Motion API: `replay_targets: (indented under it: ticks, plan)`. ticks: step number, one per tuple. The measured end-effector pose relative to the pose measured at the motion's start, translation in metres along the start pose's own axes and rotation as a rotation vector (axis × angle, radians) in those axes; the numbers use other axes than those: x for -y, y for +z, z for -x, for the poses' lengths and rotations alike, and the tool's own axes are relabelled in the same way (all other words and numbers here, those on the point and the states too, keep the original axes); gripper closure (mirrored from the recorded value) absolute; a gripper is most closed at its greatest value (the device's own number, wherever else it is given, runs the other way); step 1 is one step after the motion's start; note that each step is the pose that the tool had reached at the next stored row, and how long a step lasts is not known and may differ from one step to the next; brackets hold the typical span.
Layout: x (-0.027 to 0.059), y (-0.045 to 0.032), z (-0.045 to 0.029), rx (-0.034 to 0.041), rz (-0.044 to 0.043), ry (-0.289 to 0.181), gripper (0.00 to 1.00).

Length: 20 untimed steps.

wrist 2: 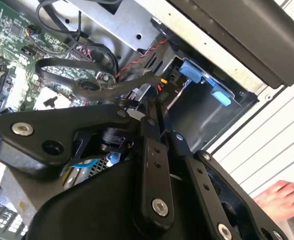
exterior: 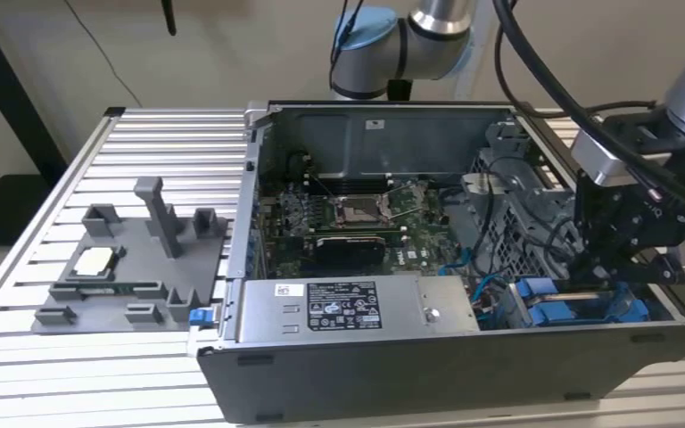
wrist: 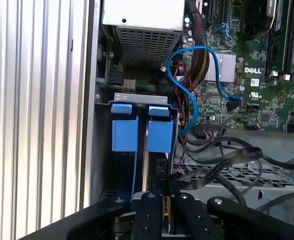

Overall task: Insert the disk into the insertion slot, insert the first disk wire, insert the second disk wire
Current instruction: 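Insert the second disk wire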

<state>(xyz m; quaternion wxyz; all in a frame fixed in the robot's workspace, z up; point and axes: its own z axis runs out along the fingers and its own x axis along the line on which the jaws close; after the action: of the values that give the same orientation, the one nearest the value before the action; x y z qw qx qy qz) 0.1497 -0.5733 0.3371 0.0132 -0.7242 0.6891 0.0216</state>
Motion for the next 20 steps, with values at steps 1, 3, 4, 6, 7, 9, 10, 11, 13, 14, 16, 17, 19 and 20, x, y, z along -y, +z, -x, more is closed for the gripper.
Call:
replay_targets:
  ticks: [1, 3, 4, 6, 7, 9, 10, 11, 13, 14, 16, 17, 19, 20]
  plan:
    - [0.0, 0.0014, -0.0001, 0.0005, -0.001, 0.0, 0.84]
    - [0.0, 0.0028, 0.0, 0.0039, -0.0014, 0.0, 0.82]
    - [0.0, 0.0023, 0.0, 0.0045, -0.0014, 0.0, 0.82]
    - [-0.0001, -0.0036, 0.0002, 0.0067, -0.001, 0.0, 0.76]
    - [-0.0002, -0.0089, 0.0005, 0.0054, -0.0008, 0.0, 0.76]
    - [-0.0003, -0.0159, 0.0008, 0.0057, -0.0006, 0.0, 0.76]
    - [-0.0003, -0.0181, 0.0009, 0.0055, -0.0006, 0.0, 0.76]
    - [-0.0002, -0.0202, 0.0011, 0.0056, -0.0006, 0.0, 0.76]
    - [-0.0003, -0.0241, 0.0013, 0.0056, -0.0006, 0.0, 0.76]
    - [-0.0003, -0.0258, 0.0014, 0.0055, -0.0006, 0.0, 0.76]
    - [-0.0003, -0.0287, 0.0015, 0.0057, -0.0006, 0.0, 0.76]
    - [-0.0003, -0.0299, 0.0015, 0.0055, -0.0006, 0.0, 0.76]
    - [-0.0004, -0.0314, 0.0016, 0.0057, -0.0006, 0.0, 0.76]
    - [-0.0004, -0.0324, 0.0017, 0.0056, -0.0006, 0.0, 0.76]
